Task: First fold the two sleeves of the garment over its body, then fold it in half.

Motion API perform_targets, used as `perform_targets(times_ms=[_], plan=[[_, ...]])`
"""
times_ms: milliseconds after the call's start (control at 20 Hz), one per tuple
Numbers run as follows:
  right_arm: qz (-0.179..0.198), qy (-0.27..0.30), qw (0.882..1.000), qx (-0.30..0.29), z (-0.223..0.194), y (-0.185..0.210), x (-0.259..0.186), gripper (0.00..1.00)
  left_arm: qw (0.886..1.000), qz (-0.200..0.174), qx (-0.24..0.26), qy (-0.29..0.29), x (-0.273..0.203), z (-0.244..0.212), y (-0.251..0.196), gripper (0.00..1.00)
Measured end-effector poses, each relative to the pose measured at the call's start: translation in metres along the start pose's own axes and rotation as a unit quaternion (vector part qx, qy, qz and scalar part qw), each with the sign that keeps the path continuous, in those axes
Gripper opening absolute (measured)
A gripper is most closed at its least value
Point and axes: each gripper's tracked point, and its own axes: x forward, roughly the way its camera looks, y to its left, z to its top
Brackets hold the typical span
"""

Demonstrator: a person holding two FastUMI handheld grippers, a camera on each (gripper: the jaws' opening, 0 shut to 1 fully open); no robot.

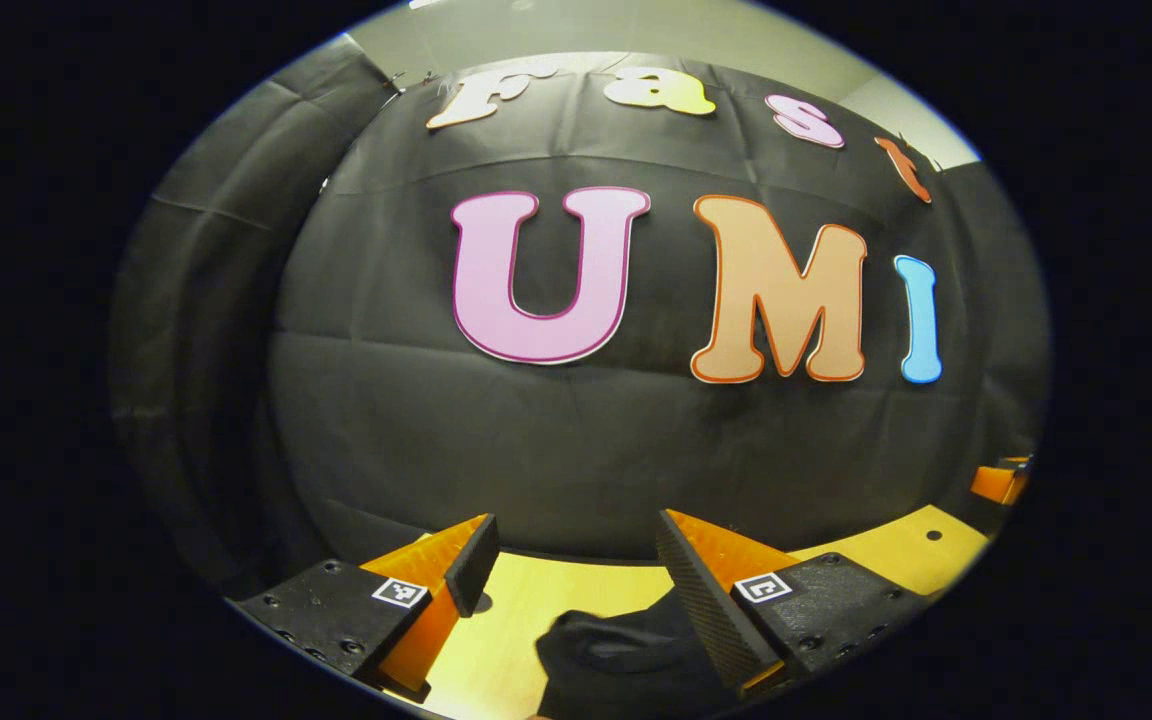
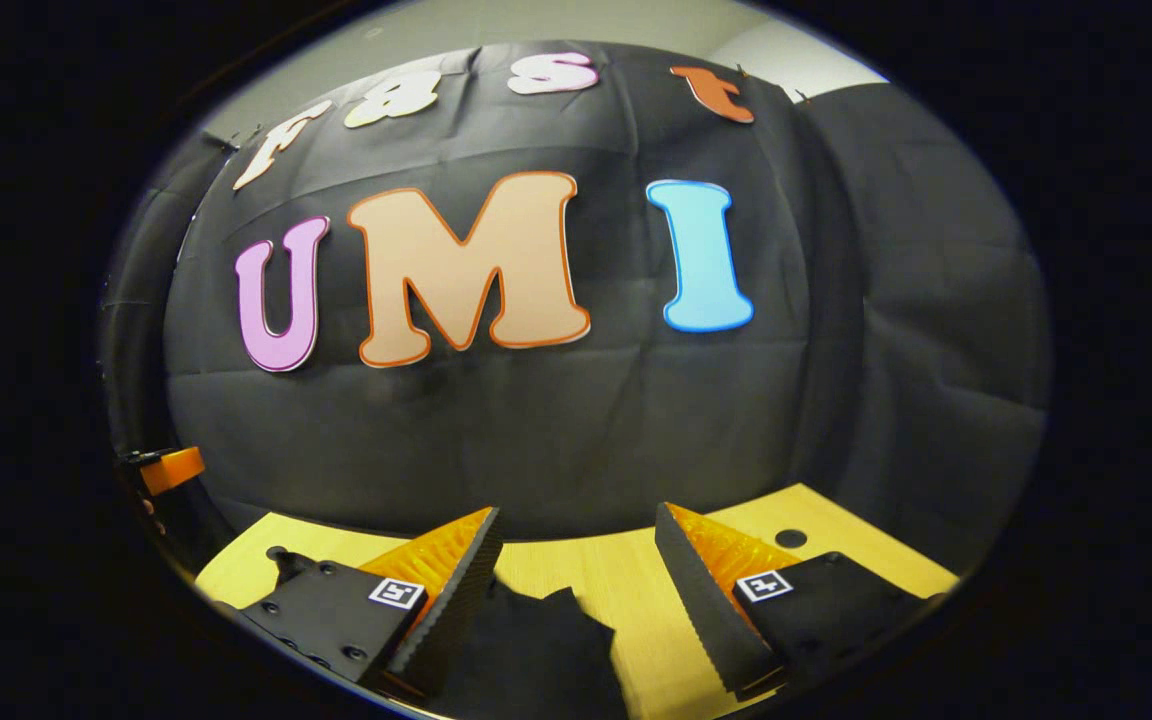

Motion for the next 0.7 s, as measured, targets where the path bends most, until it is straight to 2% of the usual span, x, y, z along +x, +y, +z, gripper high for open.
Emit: perform_targets(times_ms=[100, 150, 250, 300, 350, 500, 550, 600, 650, 700], plan=[[0.004, -0.004, 1.000, 0.001, 0.007, 0.001, -0.013, 0.97, 1.000, 0.002, 0.000, 0.005, -0.004, 0.010, 0.001, 0.95], [0.006, -0.009, 1.000, -0.003, 0.012, 0.002, -0.023, 0.94, 1.000, 0.003, -0.006, 0.003, -0.010, 0.017, 0.003, 0.99], [0.011, -0.026, 1.000, -0.012, 0.025, 0.005, -0.046, 0.97, 1.000, 0.006, -0.020, -0.013, -0.031, 0.038, 0.007, 1.00], [0.014, -0.039, 0.999, -0.018, 0.035, 0.015, -0.055, 0.94, 0.999, 0.009, -0.022, -0.024, -0.049, 0.047, 0.012, 0.96], [0.016, -0.051, 0.998, -0.023, 0.042, 0.016, -0.071, 0.98, 0.999, 0.013, -0.020, -0.036, -0.064, 0.058, 0.017, 0.99], [0.018, -0.081, 0.996, -0.037, 0.057, 0.018, -0.117, 0.97, 0.997, 0.020, -0.012, -0.067, -0.111, 0.090, 0.023, 0.99], [0.020, -0.089, 0.995, -0.040, 0.060, 0.019, -0.132, 0.94, 0.997, 0.017, -0.008, -0.079, -0.125, 0.099, 0.022, 0.99], [0.023, -0.091, 0.995, -0.041, 0.060, 0.020, -0.146, 0.94, 0.996, 0.016, -0.004, -0.086, -0.138, 0.103, 0.020, 0.99], [0.028, -0.091, 0.995, -0.042, 0.060, 0.020, -0.160, 0.99, 0.996, 0.013, 0.004, -0.090, -0.153, 0.108, 0.016, 0.99], [0.030, -0.092, 0.995, -0.039, 0.059, 0.019, -0.172, 0.97, 0.995, 0.011, 0.010, -0.094, -0.167, 0.110, 0.014, 0.99]])
